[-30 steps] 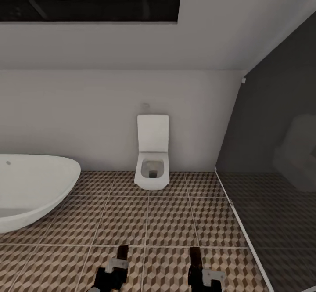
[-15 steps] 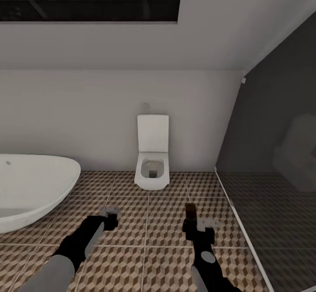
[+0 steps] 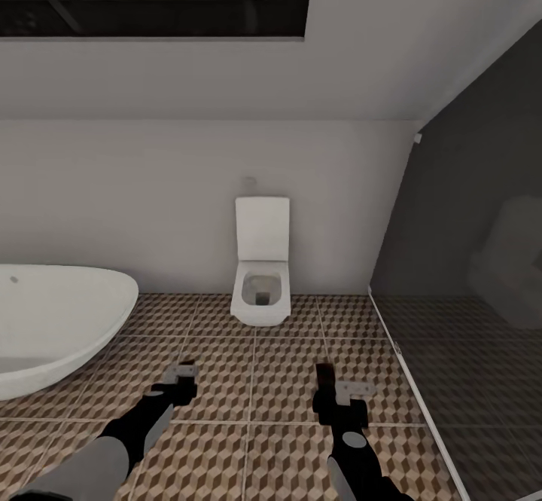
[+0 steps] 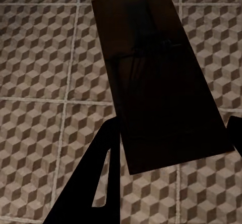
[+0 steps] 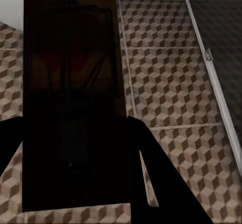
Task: Take the four mousetraps from the cabinet in the bathroom and place them on the bathroom floor. Make sure all four end up on the same floor surface, and ensure that at least two of them are either under or directly next to the same bathroom sink.
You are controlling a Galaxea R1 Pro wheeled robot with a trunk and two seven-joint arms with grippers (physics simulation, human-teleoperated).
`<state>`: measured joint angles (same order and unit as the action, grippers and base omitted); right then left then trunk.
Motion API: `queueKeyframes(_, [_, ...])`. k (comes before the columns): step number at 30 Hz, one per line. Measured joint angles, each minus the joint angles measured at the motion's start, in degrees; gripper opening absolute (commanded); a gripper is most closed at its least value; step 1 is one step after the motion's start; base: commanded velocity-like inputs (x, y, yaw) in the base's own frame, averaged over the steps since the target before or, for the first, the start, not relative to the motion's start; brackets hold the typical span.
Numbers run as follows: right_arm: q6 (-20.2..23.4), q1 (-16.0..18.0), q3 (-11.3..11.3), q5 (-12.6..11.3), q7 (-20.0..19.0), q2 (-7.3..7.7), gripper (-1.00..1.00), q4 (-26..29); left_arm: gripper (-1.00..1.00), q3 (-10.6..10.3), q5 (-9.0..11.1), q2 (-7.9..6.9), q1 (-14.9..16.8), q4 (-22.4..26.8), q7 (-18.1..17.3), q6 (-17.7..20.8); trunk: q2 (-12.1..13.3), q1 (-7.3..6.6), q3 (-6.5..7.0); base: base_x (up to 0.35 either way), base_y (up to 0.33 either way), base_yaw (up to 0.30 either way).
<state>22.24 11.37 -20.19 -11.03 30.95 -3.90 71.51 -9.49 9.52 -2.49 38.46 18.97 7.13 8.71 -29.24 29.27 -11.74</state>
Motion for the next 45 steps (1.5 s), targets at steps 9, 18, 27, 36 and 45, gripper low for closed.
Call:
queueKeyframes(9, [0.3, 0.0, 0.0, 0.0, 0.3, 0.02, -1.00, 0.2, -1.00, -0.4, 0.0, -0.06, 0.0, -0.3, -0.1, -3.9, 0.0, 0.00, 0.00, 0.000, 0.000, 0.000])
queueKeyframes(18, [0.4, 0.0, 0.0, 0.0, 0.6, 0.10, -1.00, 3.0, -1.00, -0.7, 0.0, -0.18, 0.0, 0.3, 0.3, -3.9, 0.0, 0.00, 0.00, 0.000, 0.000, 0.000])
queueKeyframes(27, [0.6, 0.0, 0.1, -0.1, 0.7, 0.11, -1.00, 3.7, -1.00, -0.7, 0.1, -0.01, 0.0, 0.0, 0.1, -3.9, 0.0, 0.00, -0.35, 0.000, 0.000, 0.000])
queueKeyframes(36, [0.6, 0.0, 2.5, 0.0, 0.6, 0.11, -1.00, 3.7, -1.00, -0.7, 0.1, 0.76, 0.0, -0.3, 0.0, -3.9, -3.6, 1.98, -2.78, 0.000, 0.000, 0.000])
queueKeyframes(45, [0.6, 0.0, 3.4, -0.1, 0.6, 0.18, -1.00, 3.7, -1.00, -0.7, 0.1, 1.20, 0.0, -1.0, 0.0, -3.9, -7.2, 3.96, -5.23, 0.000, 0.000, 0.000])
